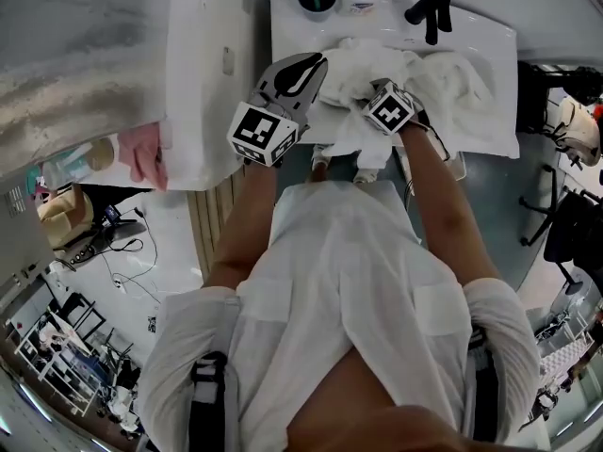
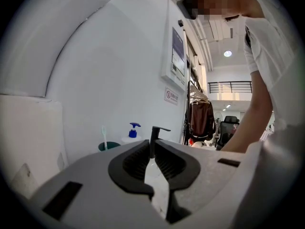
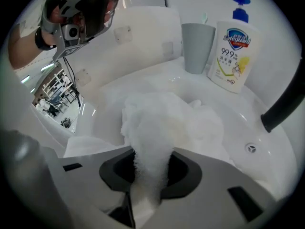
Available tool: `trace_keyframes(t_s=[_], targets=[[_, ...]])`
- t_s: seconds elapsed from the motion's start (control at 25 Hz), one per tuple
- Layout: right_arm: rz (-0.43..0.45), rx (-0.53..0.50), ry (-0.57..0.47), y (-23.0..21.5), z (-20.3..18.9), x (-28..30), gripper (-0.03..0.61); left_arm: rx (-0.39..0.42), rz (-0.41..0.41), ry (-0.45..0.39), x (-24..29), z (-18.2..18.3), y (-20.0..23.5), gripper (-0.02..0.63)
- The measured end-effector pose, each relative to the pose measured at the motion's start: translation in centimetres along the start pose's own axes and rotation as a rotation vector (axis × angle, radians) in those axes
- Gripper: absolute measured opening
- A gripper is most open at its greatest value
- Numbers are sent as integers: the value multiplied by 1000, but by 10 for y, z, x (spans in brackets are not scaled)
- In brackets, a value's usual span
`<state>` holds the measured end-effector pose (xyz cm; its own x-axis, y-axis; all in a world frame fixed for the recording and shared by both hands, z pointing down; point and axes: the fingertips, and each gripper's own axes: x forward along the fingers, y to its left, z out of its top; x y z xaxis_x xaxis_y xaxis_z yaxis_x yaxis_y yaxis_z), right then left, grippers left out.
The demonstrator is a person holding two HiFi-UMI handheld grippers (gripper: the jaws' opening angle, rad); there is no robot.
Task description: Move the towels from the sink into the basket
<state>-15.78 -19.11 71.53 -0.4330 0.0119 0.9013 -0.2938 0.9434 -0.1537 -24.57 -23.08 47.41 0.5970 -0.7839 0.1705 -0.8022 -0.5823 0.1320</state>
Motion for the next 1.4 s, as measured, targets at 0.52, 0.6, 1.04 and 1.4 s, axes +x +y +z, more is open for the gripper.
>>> trace_keyframes(t_s=[0.52, 0.6, 1.04, 1.4], targets=[[-245, 56, -235, -19, 20, -64, 124, 42, -68, -15, 12, 24, -5, 38], [-272, 74, -267, -20, 22, -74, 124, 48, -79, -17, 14, 27, -6, 38], [-435, 121, -488, -16, 33, -144, 124, 93, -167, -41, 27, 45, -21, 38], [-592, 137, -673, 1, 39, -212, 123, 115, -260, -56, 43, 56, -43, 38]])
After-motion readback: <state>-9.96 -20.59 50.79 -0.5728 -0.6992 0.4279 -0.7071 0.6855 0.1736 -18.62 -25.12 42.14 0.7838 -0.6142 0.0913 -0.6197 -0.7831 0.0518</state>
